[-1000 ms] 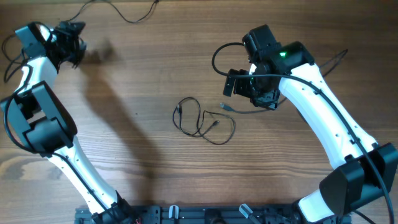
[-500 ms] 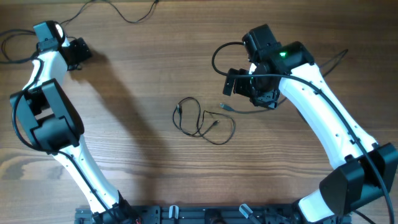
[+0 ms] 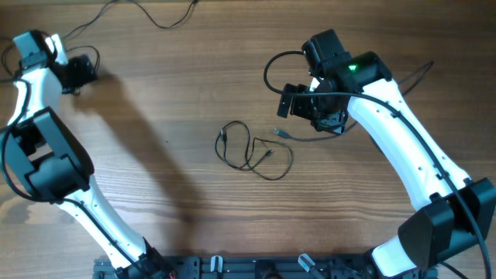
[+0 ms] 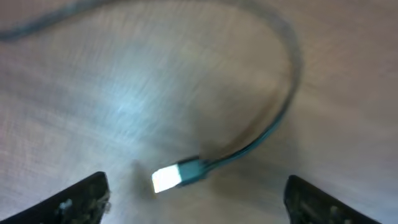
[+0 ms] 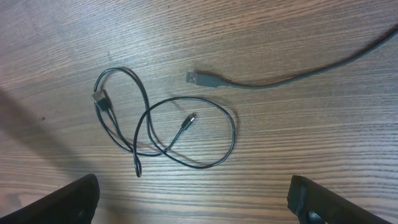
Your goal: Untangle cables
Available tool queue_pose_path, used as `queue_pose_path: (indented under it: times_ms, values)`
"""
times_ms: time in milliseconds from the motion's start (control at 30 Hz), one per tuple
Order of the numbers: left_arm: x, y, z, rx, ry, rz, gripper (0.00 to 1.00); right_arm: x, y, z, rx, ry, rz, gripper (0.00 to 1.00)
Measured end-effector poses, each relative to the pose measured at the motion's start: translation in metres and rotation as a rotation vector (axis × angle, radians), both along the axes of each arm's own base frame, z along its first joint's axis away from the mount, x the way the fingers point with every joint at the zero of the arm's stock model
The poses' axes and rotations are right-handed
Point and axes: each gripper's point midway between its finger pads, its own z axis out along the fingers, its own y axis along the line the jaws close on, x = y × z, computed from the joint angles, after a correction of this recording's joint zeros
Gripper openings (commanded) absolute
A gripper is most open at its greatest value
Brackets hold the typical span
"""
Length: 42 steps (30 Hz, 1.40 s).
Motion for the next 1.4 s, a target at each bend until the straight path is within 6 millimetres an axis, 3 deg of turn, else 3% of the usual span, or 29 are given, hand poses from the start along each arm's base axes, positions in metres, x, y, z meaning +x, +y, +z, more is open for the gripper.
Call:
queue_pose_path:
  times_ms: [100,233,300,367,400,600,767,900,1067,1200,1233,1267,1333,1400]
  values:
    - [-0.013,0.009,-0.018,-0.044,0.033,0.001,0.95,0.0,0.0,0.0,-0.001,0.001,0.004,1.0]
    - [-0.006,0.004,-0.021,-0.075,0.001,-0.032,0.95,0.0,0.0,0.0,-0.002,0.0,0.007,1.0]
    - [-0.002,0.0,-0.022,-0.085,-0.012,-0.051,0.83,-0.002,-0.001,0.0,-0.004,0.005,0.007,1.0]
    - [0.001,-0.002,-0.023,-0.093,-0.025,-0.063,0.57,-0.002,-0.001,0.0,-0.005,0.007,0.007,1.0]
    - [0.001,-0.003,-0.023,-0.095,-0.028,-0.074,0.5,-0.002,-0.001,0.0,-0.005,0.007,0.007,1.0]
    - [0.006,-0.016,-0.025,-0.155,-0.049,-0.099,0.37,-0.002,-0.001,0.0,-0.004,0.007,0.007,1.0]
    - [0.021,-0.051,-0.025,-0.239,-0.067,-0.119,0.31,-0.002,-0.001,0.0,-0.004,0.007,0.007,1.0]
    - [0.04,-0.103,-0.025,-0.343,-0.092,-0.157,0.29,-0.004,-0.001,-0.001,-0.007,0.013,0.007,1.0]
    - [0.074,-0.177,-0.022,-0.434,-0.148,-0.177,0.35,-0.008,-0.003,-0.002,-0.015,0.033,0.008,1.0]
    - [0.097,-0.224,-0.017,-0.452,-0.218,-0.201,0.58,-0.019,-0.008,-0.003,-0.032,0.078,0.008,1.0]
    - [0.098,-0.23,-0.017,-0.449,-0.216,-0.206,0.6,-0.021,-0.009,-0.003,-0.035,0.086,0.008,1.0]
    - [0.1,-0.234,-0.014,-0.46,-0.216,-0.196,0.74,-0.022,-0.009,-0.004,-0.037,0.092,0.01,1.0]
    - [0.1,-0.227,-0.01,-0.468,-0.207,-0.162,0.73,-0.022,-0.009,-0.004,-0.038,0.09,0.019,1.0]
    - [0.099,-0.204,-0.001,-0.481,-0.215,-0.087,0.75,-0.022,-0.009,-0.004,-0.037,0.085,0.026,1.0]
